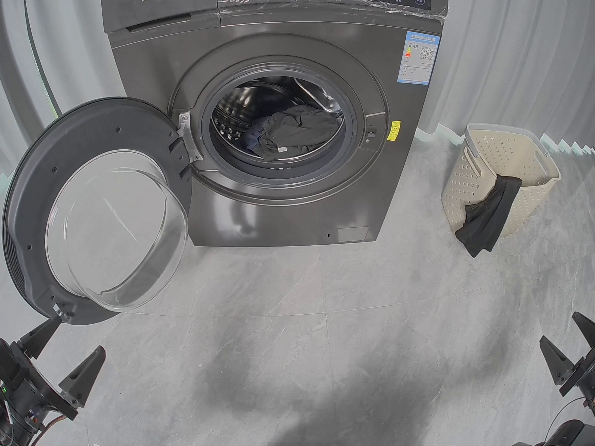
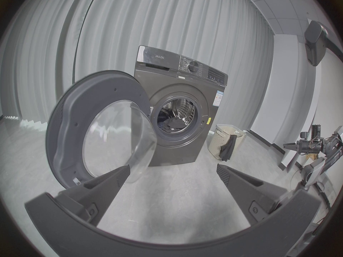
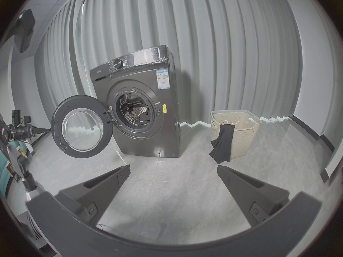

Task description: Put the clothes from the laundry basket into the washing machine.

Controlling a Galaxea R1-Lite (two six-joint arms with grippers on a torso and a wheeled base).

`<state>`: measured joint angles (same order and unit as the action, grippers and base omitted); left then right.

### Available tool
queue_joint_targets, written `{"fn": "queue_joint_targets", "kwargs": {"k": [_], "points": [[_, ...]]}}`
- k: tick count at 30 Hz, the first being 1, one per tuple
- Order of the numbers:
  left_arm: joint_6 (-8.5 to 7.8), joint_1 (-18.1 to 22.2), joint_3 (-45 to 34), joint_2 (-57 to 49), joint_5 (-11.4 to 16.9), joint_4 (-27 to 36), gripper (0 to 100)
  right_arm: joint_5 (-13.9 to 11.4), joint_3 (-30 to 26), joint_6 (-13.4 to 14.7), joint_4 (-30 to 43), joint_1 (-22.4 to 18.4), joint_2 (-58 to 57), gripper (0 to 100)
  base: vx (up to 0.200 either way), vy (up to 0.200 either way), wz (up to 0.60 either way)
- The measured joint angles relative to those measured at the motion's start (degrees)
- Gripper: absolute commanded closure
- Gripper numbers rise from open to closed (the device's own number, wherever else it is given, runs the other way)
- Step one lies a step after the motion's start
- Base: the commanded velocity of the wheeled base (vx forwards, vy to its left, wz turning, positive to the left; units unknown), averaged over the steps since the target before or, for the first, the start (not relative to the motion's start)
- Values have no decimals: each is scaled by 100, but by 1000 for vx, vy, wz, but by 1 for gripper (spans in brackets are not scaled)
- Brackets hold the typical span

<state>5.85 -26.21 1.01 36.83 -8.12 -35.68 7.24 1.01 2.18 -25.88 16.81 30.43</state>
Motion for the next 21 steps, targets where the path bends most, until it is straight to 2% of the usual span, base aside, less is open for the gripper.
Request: {"fn": "queue_joint_targets", "kwargs": {"k": [7, 14, 21], "points": [[-312, 317, 0, -106, 13, -20, 0, -5, 0, -11, -23, -205, -113, 0, 0, -200, 0], [-380, 616, 0, -249, 32, 141, 0, -2, 0, -41, 106, -577, -433, 0, 0, -200, 0], [-386, 965, 0, -858, 202, 996, 0, -43, 0, -63, 869, -970, -1218, 0, 0, -200, 0]]}}
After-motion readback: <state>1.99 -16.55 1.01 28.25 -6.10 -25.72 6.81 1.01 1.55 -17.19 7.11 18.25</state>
